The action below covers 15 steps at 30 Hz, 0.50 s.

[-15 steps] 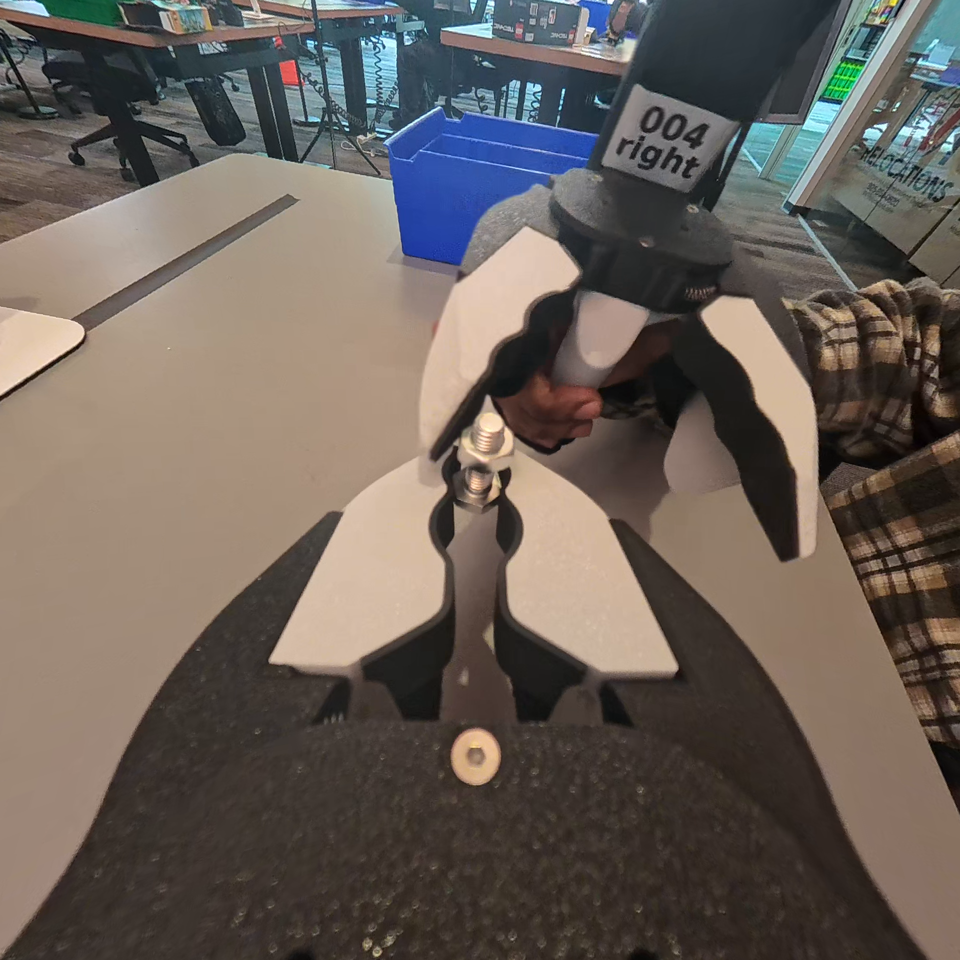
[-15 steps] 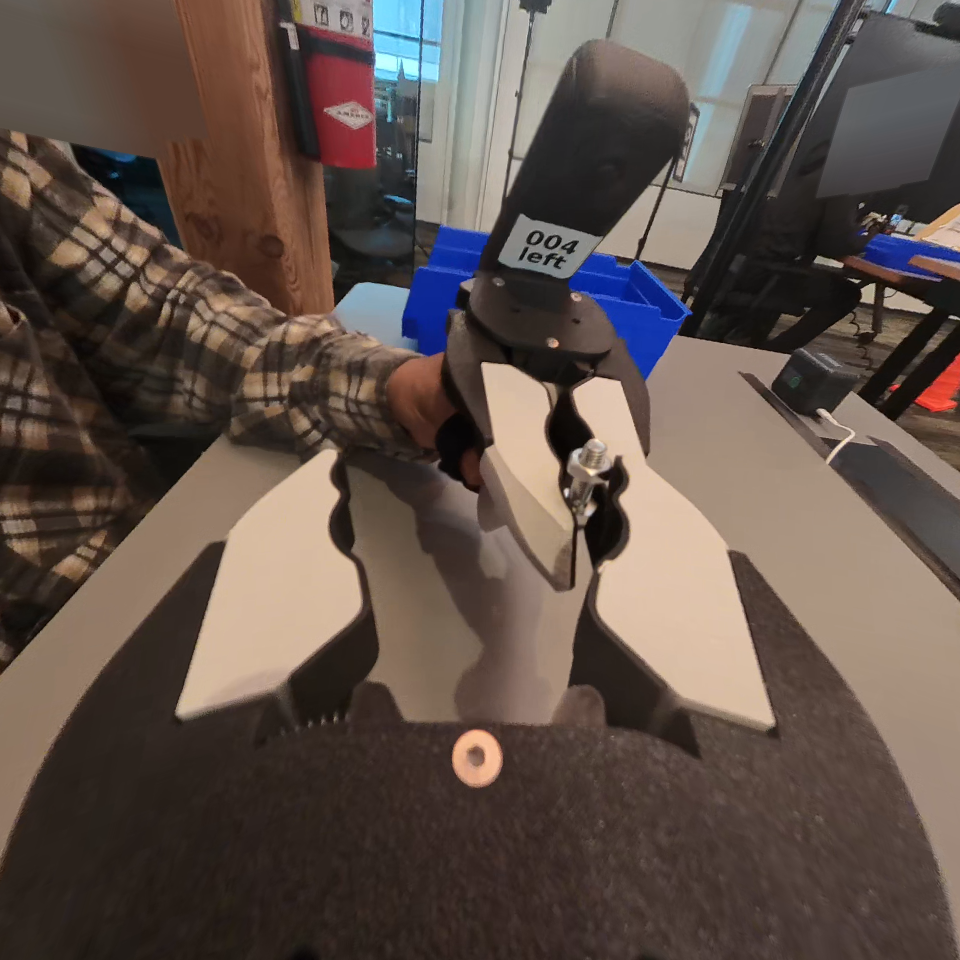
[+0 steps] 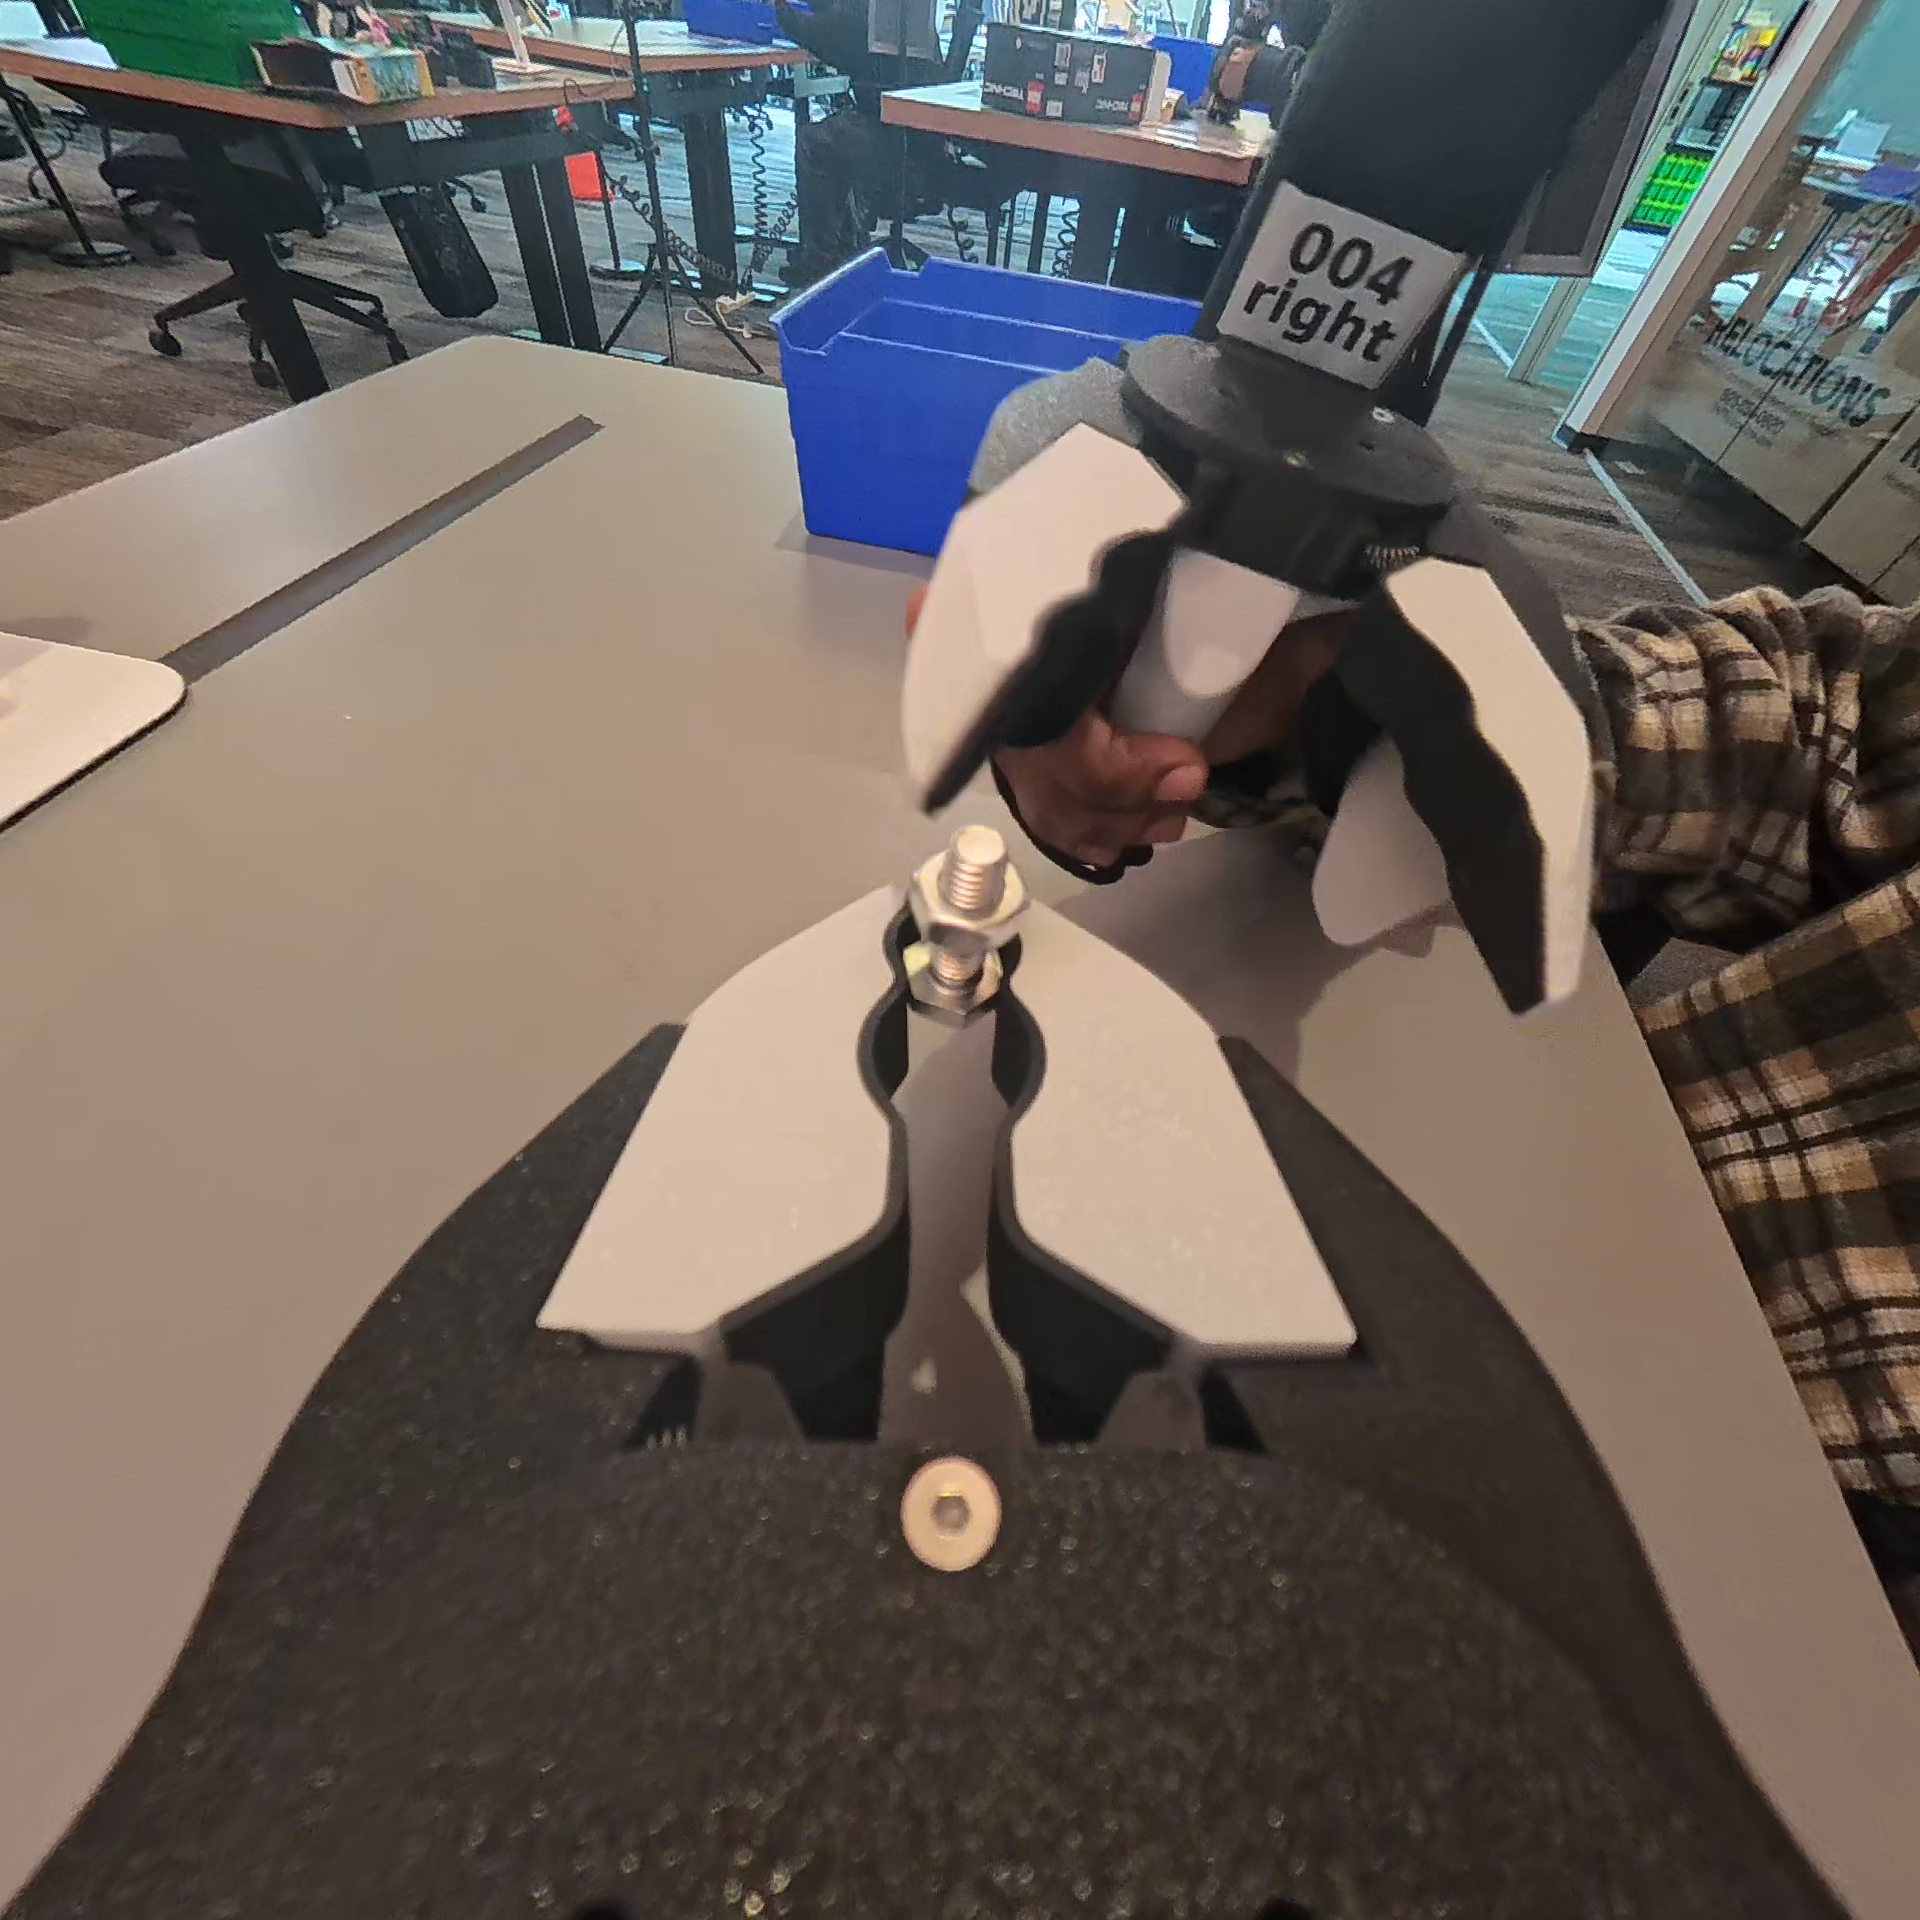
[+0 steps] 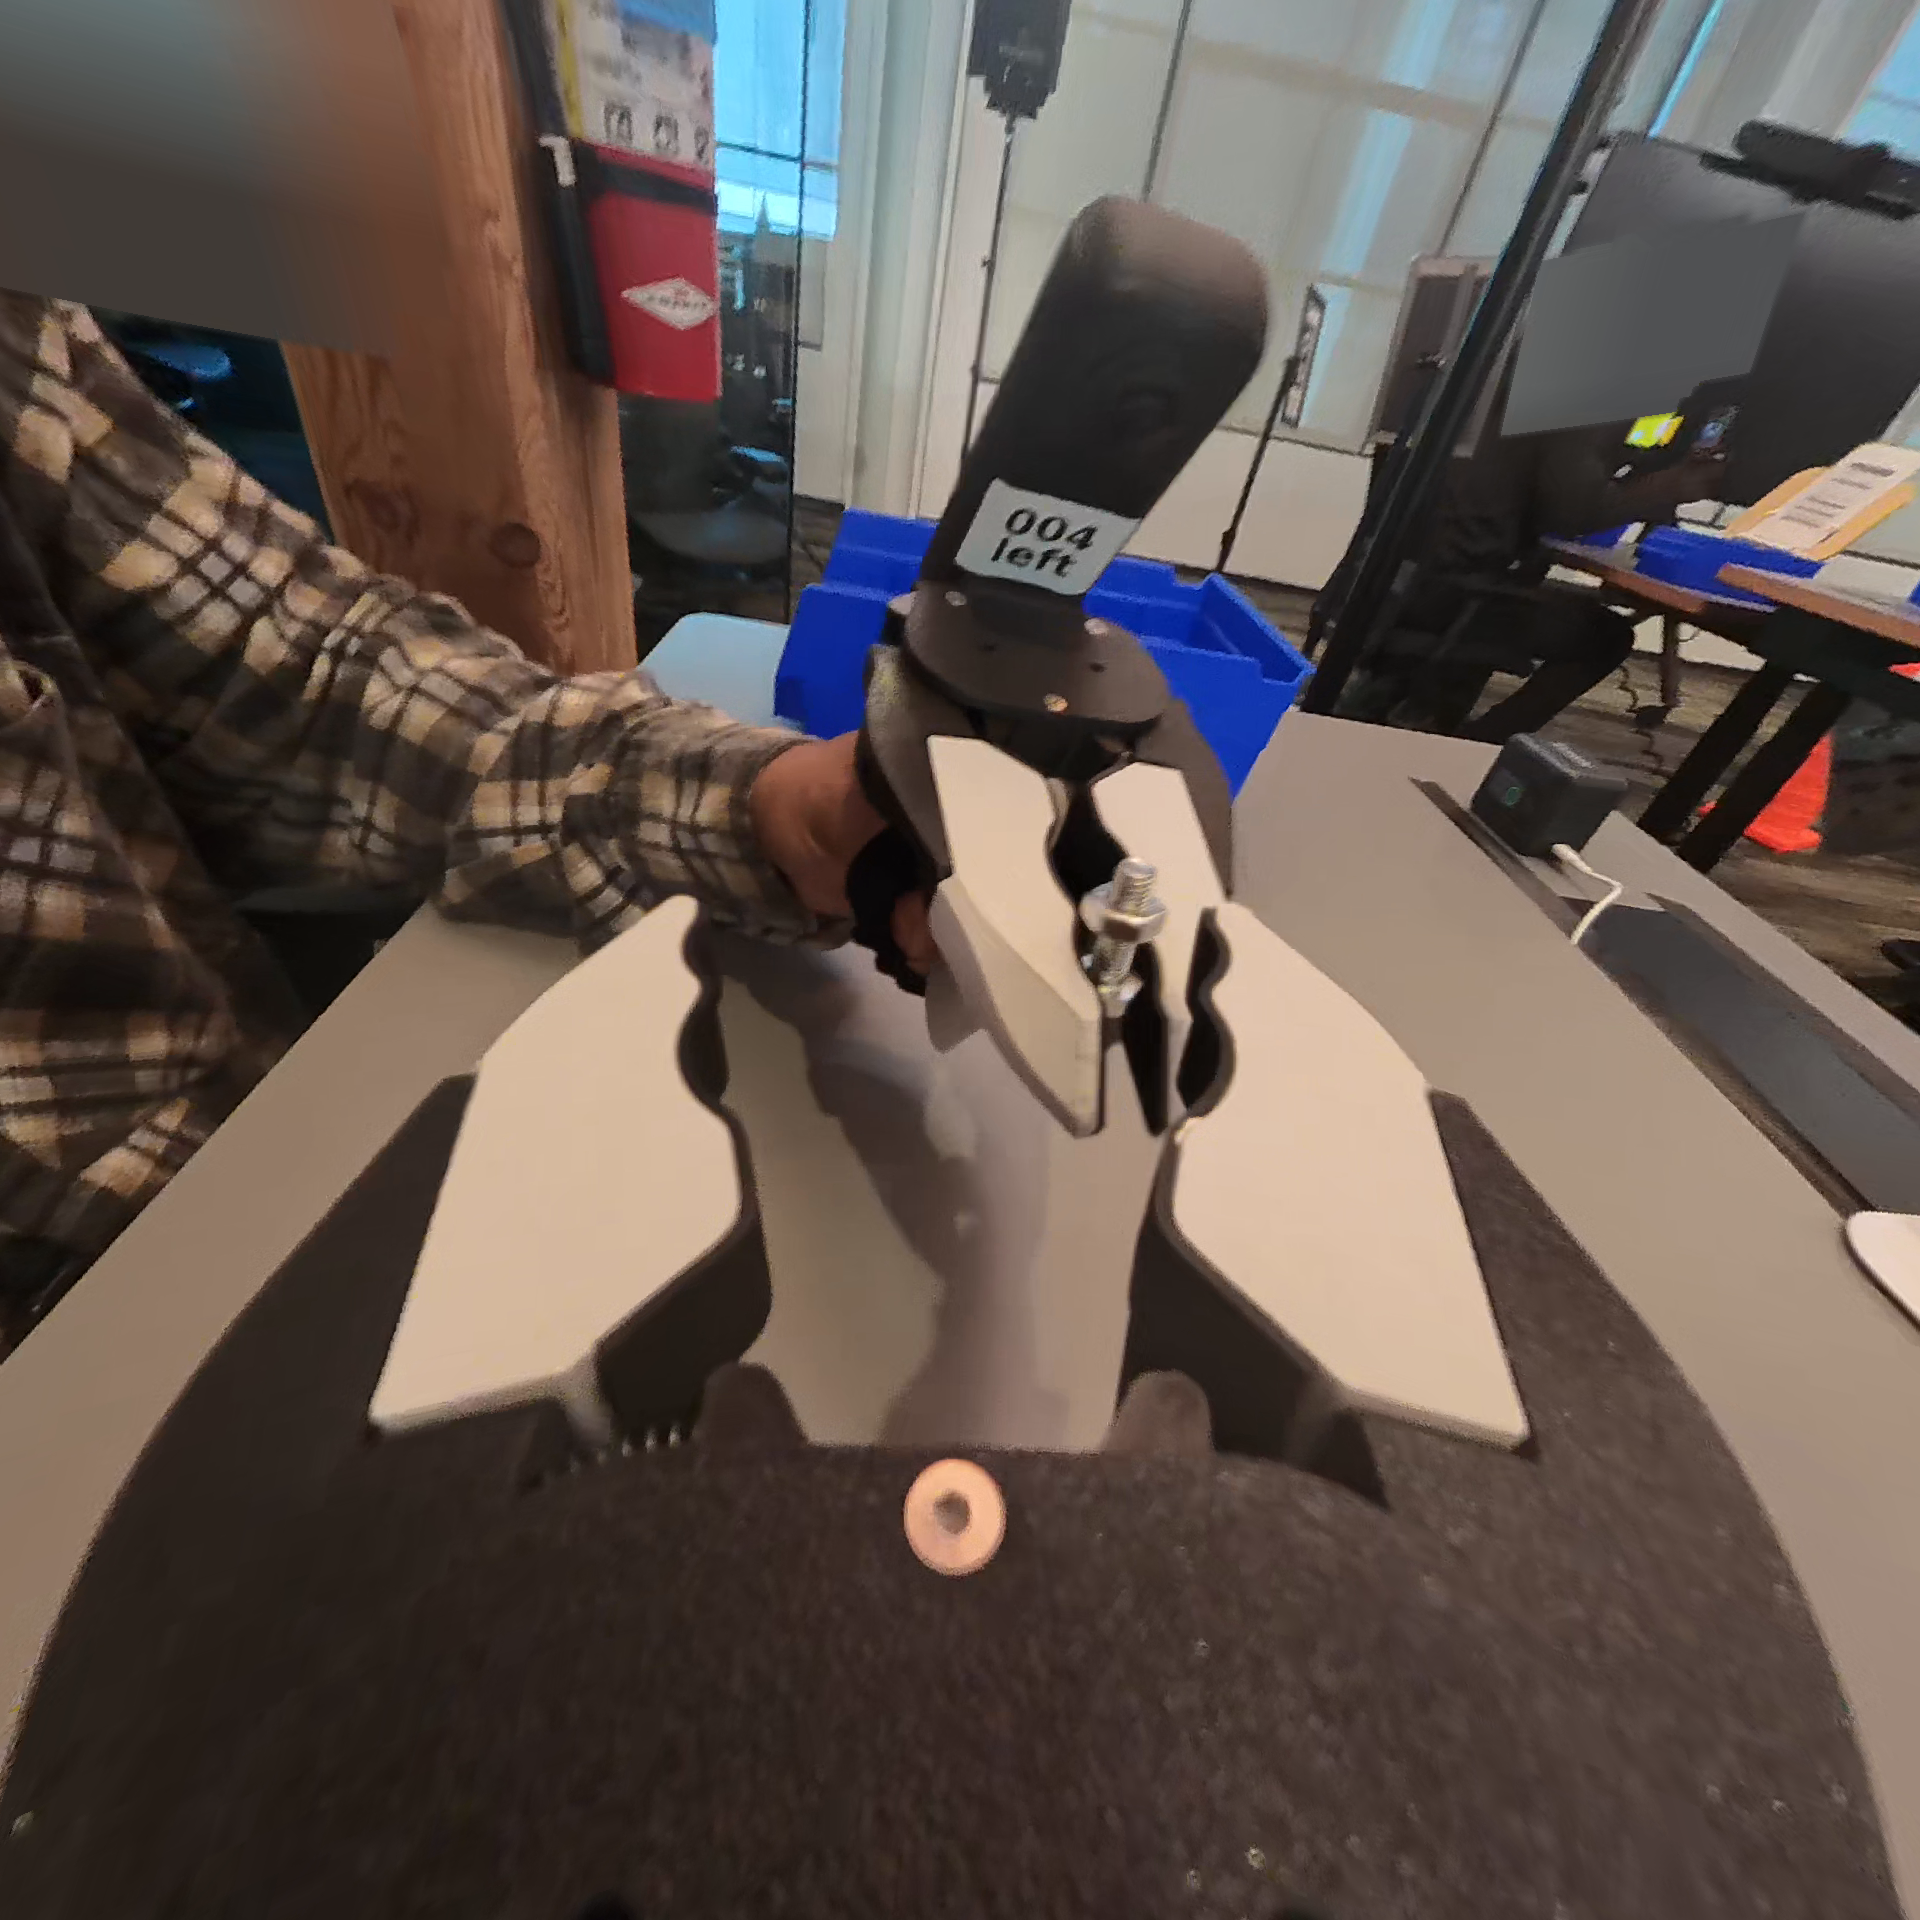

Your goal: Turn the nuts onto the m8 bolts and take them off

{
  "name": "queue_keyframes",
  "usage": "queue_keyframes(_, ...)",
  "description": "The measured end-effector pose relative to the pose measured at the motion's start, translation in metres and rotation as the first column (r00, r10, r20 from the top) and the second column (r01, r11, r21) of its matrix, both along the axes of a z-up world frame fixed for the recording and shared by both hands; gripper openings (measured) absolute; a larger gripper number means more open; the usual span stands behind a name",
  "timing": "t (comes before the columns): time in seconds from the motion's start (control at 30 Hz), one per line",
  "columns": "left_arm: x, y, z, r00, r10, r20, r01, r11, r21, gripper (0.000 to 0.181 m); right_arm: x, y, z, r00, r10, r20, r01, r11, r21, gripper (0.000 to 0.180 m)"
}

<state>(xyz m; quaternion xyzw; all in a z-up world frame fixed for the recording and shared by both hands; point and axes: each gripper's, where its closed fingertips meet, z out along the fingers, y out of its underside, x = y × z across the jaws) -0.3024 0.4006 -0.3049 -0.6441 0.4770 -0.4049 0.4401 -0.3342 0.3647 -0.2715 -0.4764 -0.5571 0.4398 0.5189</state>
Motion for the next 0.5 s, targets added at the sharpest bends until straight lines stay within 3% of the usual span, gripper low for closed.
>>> queue_keyframes(0.23, 0.002, -0.001, 0.000, 1.000, -0.004, -0.001, 0.004, 1.000, 0.001, 0.011, -0.012, -0.006, -0.009, 0.998, 0.025, 0.052, -0.026, 1.000, 0.014, 0.093)
queue_keyframes(0.33, 0.000, 0.000, 0.002, 1.000, -0.001, 0.004, 0.001, 1.000, 0.002, 0.011, -0.001, -0.006, -0.001, 1.000, 0.011, 0.021, -0.012, 1.000, 0.019, 0.083)
queue_keyframes(0.5, 0.003, -0.002, 0.000, 1.000, -0.009, -0.004, 0.009, 1.000, 0.002, 0.011, -0.015, -0.004, -0.001, 0.999, 0.025, 0.034, -0.025, 1.000, 0.018, 0.089)
